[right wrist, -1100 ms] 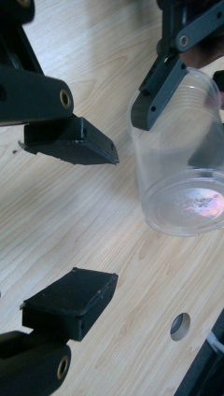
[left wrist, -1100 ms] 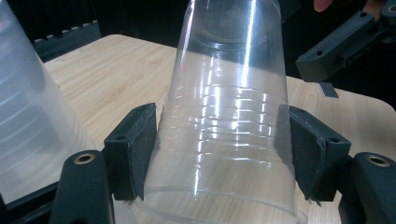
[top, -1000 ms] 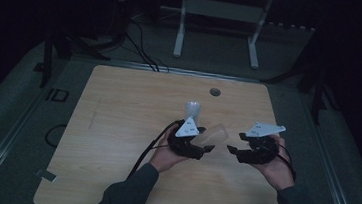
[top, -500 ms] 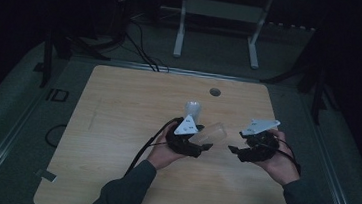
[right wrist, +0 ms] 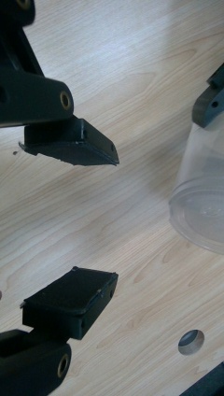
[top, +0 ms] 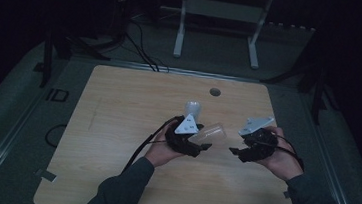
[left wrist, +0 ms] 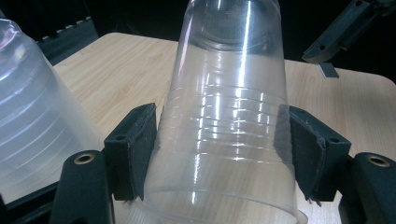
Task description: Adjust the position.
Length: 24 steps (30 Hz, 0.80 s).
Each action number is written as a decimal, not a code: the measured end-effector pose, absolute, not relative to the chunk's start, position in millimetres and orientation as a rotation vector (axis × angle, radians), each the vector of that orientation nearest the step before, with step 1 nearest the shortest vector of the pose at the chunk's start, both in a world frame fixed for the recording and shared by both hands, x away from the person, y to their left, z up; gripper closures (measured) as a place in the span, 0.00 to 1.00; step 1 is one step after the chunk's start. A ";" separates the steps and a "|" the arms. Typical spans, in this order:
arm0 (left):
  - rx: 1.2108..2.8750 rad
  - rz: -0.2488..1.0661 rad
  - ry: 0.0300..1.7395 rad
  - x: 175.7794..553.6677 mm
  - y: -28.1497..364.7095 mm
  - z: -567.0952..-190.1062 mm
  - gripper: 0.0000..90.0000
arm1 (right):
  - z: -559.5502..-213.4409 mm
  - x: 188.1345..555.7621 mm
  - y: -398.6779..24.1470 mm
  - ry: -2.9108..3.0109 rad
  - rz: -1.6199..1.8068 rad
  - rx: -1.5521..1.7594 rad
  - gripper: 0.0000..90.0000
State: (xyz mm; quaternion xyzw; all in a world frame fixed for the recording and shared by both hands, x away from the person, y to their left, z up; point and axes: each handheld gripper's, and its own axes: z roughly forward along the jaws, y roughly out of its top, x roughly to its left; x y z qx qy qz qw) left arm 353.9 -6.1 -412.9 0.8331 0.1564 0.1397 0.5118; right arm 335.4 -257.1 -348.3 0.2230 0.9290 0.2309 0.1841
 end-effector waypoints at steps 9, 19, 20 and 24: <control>2.065 0.349 0.324 351.7 -10.7 -414.7 0.34 | -344.1 336.2 -253.3 2.669 0.567 0.561 0.41; 2.133 0.354 0.266 347.1 -17.8 -420.6 0.34 | -342.0 335.2 -244.8 2.729 0.496 0.494 0.41; 2.136 0.352 0.264 346.9 -18.1 -420.9 0.34 | -341.6 335.0 -244.0 2.733 0.487 0.488 0.41; 2.149 0.340 0.253 346.0 -18.9 -421.3 0.34 | -341.3 334.0 -240.2 2.757 0.454 0.441 0.41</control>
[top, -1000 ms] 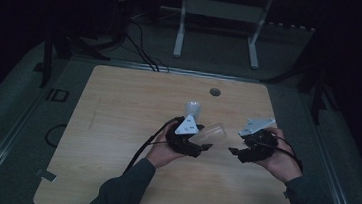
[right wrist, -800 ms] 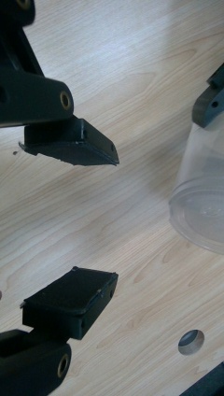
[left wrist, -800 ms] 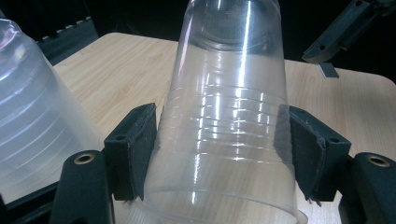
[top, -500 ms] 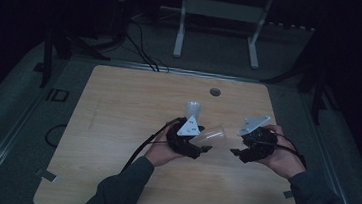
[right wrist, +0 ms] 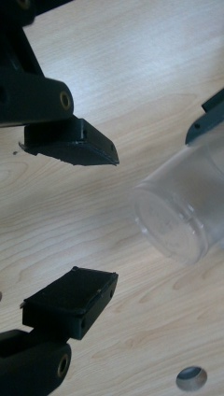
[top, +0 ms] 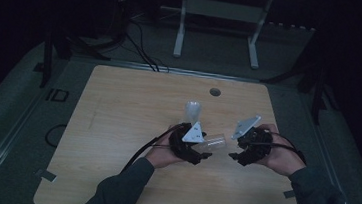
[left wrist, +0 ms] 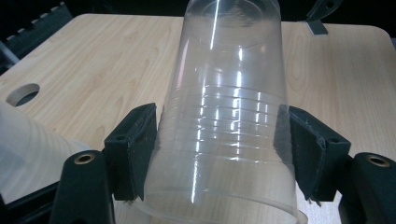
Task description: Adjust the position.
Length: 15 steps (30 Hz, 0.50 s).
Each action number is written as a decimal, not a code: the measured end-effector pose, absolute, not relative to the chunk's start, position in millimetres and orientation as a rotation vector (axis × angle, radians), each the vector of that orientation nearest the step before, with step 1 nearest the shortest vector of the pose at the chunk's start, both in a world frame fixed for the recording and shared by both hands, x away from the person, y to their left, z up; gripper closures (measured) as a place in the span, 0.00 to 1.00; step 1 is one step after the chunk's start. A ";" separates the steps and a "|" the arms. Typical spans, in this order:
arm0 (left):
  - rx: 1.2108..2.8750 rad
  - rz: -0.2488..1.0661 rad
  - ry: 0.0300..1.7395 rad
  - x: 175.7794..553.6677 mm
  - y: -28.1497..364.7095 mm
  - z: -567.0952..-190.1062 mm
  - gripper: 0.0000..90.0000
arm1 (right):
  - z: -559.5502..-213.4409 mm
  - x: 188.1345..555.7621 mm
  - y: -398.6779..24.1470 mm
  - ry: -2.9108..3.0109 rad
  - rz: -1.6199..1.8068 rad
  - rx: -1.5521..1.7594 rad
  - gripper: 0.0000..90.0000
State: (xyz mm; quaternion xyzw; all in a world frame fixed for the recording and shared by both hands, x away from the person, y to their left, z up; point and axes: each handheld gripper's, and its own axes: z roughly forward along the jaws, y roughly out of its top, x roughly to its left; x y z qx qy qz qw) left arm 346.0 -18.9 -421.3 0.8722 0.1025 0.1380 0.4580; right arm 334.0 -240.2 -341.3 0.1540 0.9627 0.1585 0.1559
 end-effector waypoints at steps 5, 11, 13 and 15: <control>2.175 0.325 0.219 344.6 -20.6 -418.6 0.34 | -342.5 332.3 -234.2 2.785 0.411 0.388 0.41; 2.196 0.306 0.192 343.8 -21.6 -415.5 0.34 | -341.9 331.8 -230.6 2.795 0.402 0.367 0.41; 2.197 0.298 0.187 343.2 -21.9 -414.8 0.34 | -342.2 331.2 -228.7 2.806 0.385 0.345 0.41; 2.209 0.296 0.178 343.4 -22.0 -415.7 0.34 | -343.1 330.4 -227.6 2.813 0.379 0.335 0.41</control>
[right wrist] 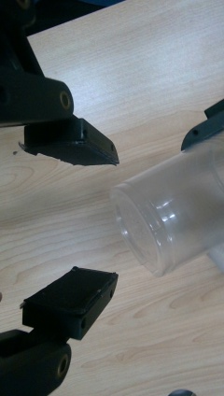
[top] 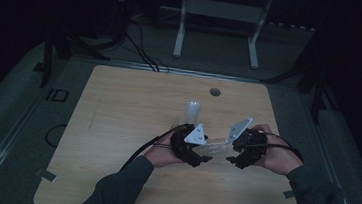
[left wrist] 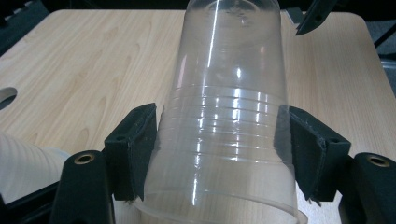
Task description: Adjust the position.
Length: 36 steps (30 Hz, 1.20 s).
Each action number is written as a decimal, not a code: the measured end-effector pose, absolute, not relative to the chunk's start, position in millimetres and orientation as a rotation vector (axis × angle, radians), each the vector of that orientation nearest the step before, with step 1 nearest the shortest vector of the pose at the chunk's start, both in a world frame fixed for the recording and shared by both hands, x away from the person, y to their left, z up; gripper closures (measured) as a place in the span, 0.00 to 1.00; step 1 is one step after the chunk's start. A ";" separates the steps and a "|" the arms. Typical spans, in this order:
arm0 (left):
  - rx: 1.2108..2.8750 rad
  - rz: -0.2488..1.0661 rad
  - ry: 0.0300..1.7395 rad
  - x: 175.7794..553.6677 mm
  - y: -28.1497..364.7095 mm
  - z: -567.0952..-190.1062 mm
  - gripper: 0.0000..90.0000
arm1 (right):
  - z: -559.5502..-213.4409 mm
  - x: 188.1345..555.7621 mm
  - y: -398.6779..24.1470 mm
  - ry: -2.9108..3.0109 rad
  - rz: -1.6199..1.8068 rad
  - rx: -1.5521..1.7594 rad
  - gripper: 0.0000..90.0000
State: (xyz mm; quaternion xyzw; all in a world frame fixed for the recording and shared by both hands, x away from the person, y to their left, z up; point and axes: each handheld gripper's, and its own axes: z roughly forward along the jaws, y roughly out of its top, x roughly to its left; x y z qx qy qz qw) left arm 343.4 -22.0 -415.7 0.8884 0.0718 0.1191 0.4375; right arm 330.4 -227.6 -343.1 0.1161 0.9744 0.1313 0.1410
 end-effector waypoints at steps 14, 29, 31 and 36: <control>2.247 0.270 0.151 342.1 -24.8 -419.9 0.34 | -351.0 326.6 -217.1 2.865 0.275 0.242 0.41; 2.267 0.241 0.121 339.9 -26.7 -422.0 0.34 | -356.1 328.1 -206.1 2.886 0.183 0.157 0.40; 2.265 0.238 0.116 339.5 -26.7 -422.0 0.35 | -357.0 328.3 -205.2 2.886 0.168 0.156 0.39; 2.269 0.229 0.098 337.3 -28.7 -422.1 0.35 | -359.1 328.8 -202.8 2.891 0.154 0.135 0.37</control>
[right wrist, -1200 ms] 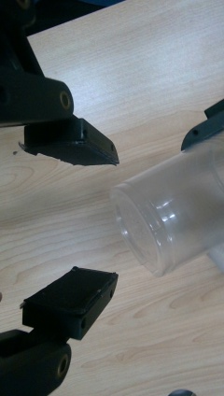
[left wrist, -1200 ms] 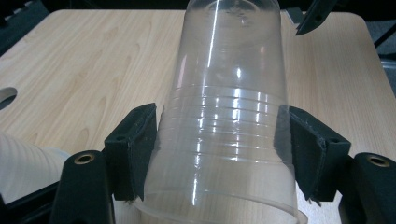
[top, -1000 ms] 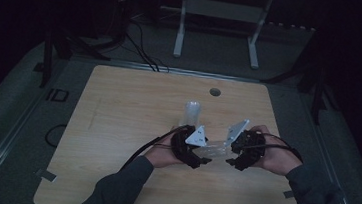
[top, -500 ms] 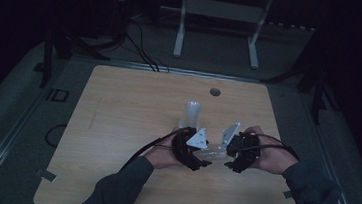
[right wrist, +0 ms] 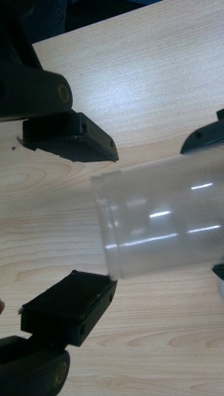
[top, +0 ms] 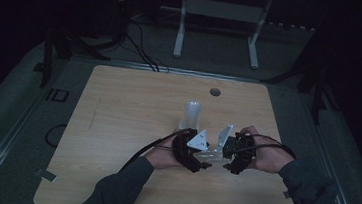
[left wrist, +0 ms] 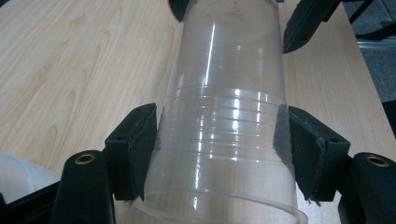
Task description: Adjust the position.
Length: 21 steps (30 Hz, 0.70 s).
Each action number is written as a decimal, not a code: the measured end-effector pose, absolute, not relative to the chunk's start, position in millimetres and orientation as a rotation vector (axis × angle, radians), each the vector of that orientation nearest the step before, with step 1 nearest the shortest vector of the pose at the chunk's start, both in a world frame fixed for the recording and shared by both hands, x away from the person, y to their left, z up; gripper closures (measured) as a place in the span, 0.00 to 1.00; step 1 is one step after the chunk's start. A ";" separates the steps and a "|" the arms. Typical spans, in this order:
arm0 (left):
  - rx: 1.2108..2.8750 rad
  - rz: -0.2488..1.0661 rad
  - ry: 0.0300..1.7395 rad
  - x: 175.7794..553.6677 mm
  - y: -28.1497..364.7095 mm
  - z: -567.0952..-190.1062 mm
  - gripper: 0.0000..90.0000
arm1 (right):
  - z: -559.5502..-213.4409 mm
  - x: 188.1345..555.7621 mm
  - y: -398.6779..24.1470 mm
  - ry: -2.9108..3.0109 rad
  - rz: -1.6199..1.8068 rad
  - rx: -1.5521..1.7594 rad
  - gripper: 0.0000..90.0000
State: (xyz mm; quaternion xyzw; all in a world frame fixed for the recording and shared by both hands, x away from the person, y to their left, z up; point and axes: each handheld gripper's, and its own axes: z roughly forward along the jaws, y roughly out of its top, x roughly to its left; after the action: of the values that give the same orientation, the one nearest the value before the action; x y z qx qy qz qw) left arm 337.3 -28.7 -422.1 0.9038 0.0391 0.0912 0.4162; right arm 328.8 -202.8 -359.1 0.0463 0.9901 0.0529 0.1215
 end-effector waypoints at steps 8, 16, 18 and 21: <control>2.256 0.201 0.072 335.1 -29.2 -421.0 0.35 | -362.9 326.8 -198.4 2.915 0.161 0.090 0.37; 2.239 0.158 0.059 333.8 -29.8 -420.0 0.35 | -365.4 325.2 -196.3 2.937 0.162 0.067 0.41; 2.237 0.153 0.059 333.4 -29.9 -420.3 0.35 | -365.6 325.1 -196.4 2.939 0.163 0.063 0.43; 2.236 0.154 0.054 332.8 -30.1 -420.4 0.34 | -365.7 324.8 -197.0 2.944 0.168 0.057 0.46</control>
State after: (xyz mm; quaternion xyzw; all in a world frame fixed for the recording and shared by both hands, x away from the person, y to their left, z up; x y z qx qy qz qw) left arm 332.8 -30.1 -420.4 0.8982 0.0215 0.0618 0.4348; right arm 324.8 -197.0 -365.7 0.0194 0.9935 0.0569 0.0962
